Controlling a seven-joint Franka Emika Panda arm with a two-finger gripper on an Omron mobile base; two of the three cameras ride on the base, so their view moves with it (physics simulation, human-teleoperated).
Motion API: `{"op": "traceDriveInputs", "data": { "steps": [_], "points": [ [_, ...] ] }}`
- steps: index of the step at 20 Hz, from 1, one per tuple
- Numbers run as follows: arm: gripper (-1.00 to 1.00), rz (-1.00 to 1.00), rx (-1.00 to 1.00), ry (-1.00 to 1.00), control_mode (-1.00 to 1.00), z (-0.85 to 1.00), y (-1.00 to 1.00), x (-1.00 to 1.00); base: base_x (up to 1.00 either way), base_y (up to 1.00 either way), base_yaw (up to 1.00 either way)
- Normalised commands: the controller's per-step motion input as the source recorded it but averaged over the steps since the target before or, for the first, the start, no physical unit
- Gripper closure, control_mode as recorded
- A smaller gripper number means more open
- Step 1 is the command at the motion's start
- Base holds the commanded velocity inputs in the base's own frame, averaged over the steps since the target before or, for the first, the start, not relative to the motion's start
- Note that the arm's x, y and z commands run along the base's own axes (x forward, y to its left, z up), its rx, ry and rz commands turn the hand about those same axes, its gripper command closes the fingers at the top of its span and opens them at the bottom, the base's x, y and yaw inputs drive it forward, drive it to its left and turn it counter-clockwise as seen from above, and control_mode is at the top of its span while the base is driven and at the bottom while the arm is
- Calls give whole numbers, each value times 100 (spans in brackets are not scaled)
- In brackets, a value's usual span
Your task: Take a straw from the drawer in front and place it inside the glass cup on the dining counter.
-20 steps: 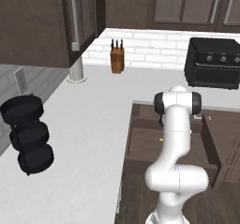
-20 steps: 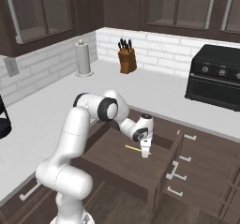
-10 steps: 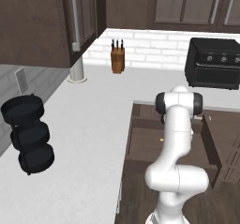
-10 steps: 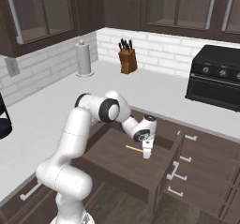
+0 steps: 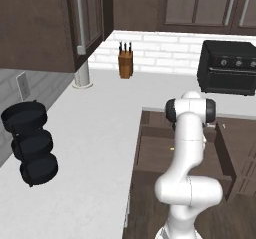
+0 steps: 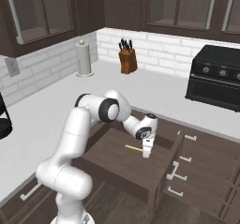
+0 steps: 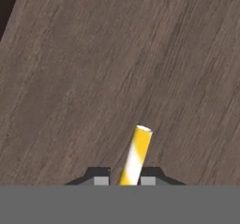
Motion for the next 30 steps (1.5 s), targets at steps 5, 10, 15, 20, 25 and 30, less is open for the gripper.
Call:
{"op": "traceDriveInputs", "data": {
  "steps": [5,10,15,20,25,30],
  "points": [
    [100,-11,0,1,-100,1,0,0,0,0,0],
    [100,-13,0,0,-100,58,-1,-13,0,0,0],
    [100,-7,1,-5,-100,100,-5,-33,0,0,0],
    [100,0,0,0,-100,100,0,-32,0,0,0],
    [100,11,0,0,-100,100,9,-29,0,0,0],
    [100,29,-5,-8,-100,100,30,-32,0,0,0]
  ]
}}
